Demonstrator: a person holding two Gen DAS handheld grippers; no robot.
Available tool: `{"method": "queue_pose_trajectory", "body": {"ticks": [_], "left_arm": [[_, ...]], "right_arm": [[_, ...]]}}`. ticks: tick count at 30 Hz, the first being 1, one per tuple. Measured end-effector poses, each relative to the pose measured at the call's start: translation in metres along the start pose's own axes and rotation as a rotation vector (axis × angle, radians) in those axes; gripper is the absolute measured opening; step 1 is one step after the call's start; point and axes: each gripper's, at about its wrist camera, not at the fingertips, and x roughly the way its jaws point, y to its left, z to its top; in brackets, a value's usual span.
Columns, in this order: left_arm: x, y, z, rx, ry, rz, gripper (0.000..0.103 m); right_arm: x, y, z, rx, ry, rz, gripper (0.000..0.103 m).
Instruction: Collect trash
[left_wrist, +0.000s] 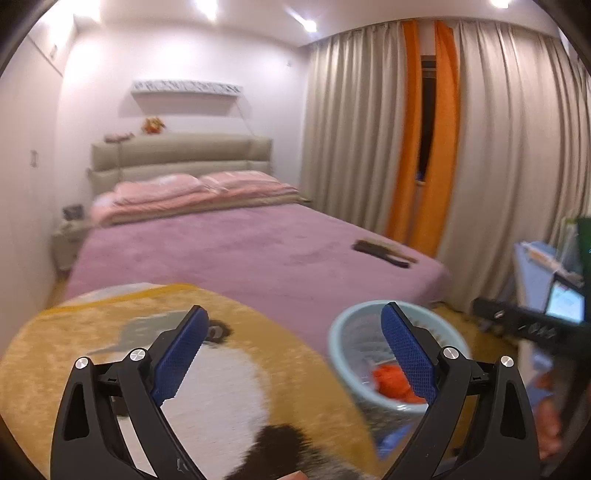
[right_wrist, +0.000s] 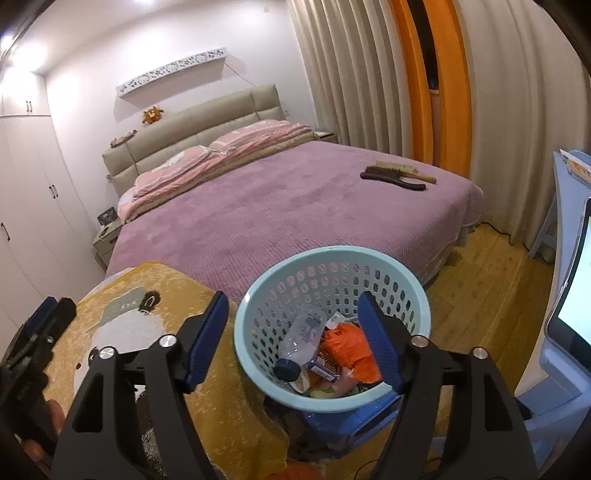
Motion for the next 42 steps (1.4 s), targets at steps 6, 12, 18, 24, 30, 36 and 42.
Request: {"method": "queue_pose_trajectory", "body": {"ticks": [6, 12, 18, 24, 30, 36, 42], "left_arm": [[-0.003, 0.002, -0.025, 0.021, -0.055, 0.094, 0.093], [0.000, 0.000, -0.042, 0.040, -0.051, 0.087, 0.093], [0.002, 0.000, -0.046, 0.047, -0.041, 0.083, 0.095], [0.002, 0.004, -0.050, 0.023, -0.020, 0.061, 0.095], [0.003, 0.006, -0.050, 0.011, -0.023, 0.068, 0.095], [0.001, 0.005, -0.050, 0.014, -0.028, 0.065, 0.095], [-0.001, -0.001, -0.052, 0.040, -0.040, 0.064, 0.095]], "right_arm": [[-0.019, 0.013, -0.023, -0.069, -0.111, -0.053, 0.071], [-0.037, 0.034, -0.042, -0.159, -0.262, -0.142, 0.074], [-0.040, 0.041, -0.047, -0.169, -0.317, -0.158, 0.074], [-0.042, 0.042, -0.052, -0.166, -0.344, -0.152, 0.074], [-0.044, 0.040, -0.050, -0.152, -0.366, -0.154, 0.074], [-0.041, 0.034, -0.050, -0.141, -0.366, -0.170, 0.074], [-0.042, 0.032, -0.049, -0.136, -0.363, -0.173, 0.074]]}}
